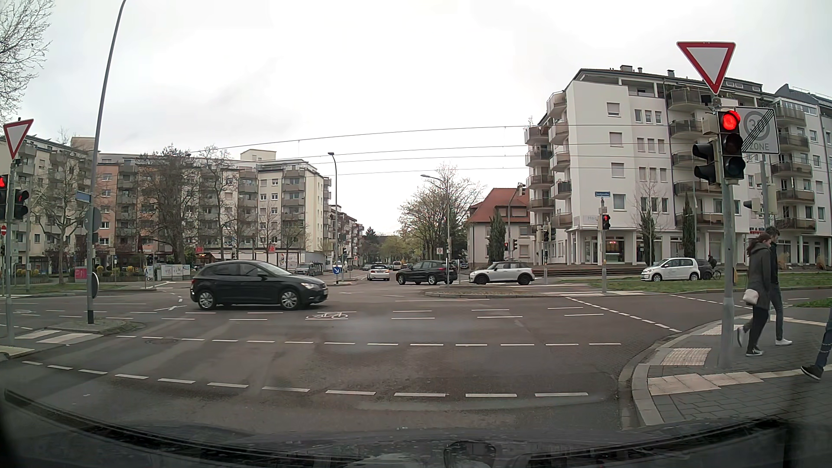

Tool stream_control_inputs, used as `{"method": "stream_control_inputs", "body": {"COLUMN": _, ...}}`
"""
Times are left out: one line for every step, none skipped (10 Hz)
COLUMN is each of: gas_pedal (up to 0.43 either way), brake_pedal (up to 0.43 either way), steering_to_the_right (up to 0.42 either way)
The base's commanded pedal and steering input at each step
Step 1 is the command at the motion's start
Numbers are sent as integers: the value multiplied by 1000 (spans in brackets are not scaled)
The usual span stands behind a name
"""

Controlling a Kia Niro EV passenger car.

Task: Follow the waypoints while adhering to traffic rules and regulations

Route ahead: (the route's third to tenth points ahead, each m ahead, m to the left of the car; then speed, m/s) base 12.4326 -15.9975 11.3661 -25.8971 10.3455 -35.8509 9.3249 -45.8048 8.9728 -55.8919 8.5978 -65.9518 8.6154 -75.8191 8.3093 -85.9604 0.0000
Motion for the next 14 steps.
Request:
{"method": "stream_control_inputs", "body": {"gas_pedal": 0, "brake_pedal": 256, "steering_to_the_right": -83}}
{"method": "stream_control_inputs", "body": {"gas_pedal": 0, "brake_pedal": 256, "steering_to_the_right": -83}}
{"method": "stream_control_inputs", "body": {"gas_pedal": 0, "brake_pedal": 256, "steering_to_the_right": -83}}
{"method": "stream_control_inputs", "body": {"gas_pedal": 0, "brake_pedal": 256, "steering_to_the_right": -82}}
{"method": "stream_control_inputs", "body": {"gas_pedal": 0, "brake_pedal": 256, "steering_to_the_right": -82}}
{"method": "stream_control_inputs", "body": {"gas_pedal": 0, "brake_pedal": 256, "steering_to_the_right": -82}}
{"method": "stream_control_inputs", "body": {"gas_pedal": 0, "brake_pedal": 256, "steering_to_the_right": -82}}
{"method": "stream_control_inputs", "body": {"gas_pedal": 0, "brake_pedal": 256, "steering_to_the_right": -82}}
{"method": "stream_control_inputs", "body": {"gas_pedal": 0, "brake_pedal": 256, "steering_to_the_right": -82}}
{"method": "stream_control_inputs", "body": {"gas_pedal": 0, "brake_pedal": 256, "steering_to_the_right": -82}}
{"method": "stream_control_inputs", "body": {"gas_pedal": 0, "brake_pedal": 256, "steering_to_the_right": -82}}
{"method": "stream_control_inputs", "body": {"gas_pedal": 0, "brake_pedal": 250, "steering_to_the_right": -82}}
{"method": "stream_control_inputs", "body": {"gas_pedal": 0, "brake_pedal": 256, "steering_to_the_right": -82}}
{"method": "stream_control_inputs", "body": {"gas_pedal": 0, "brake_pedal": 256, "steering_to_the_right": -82}}
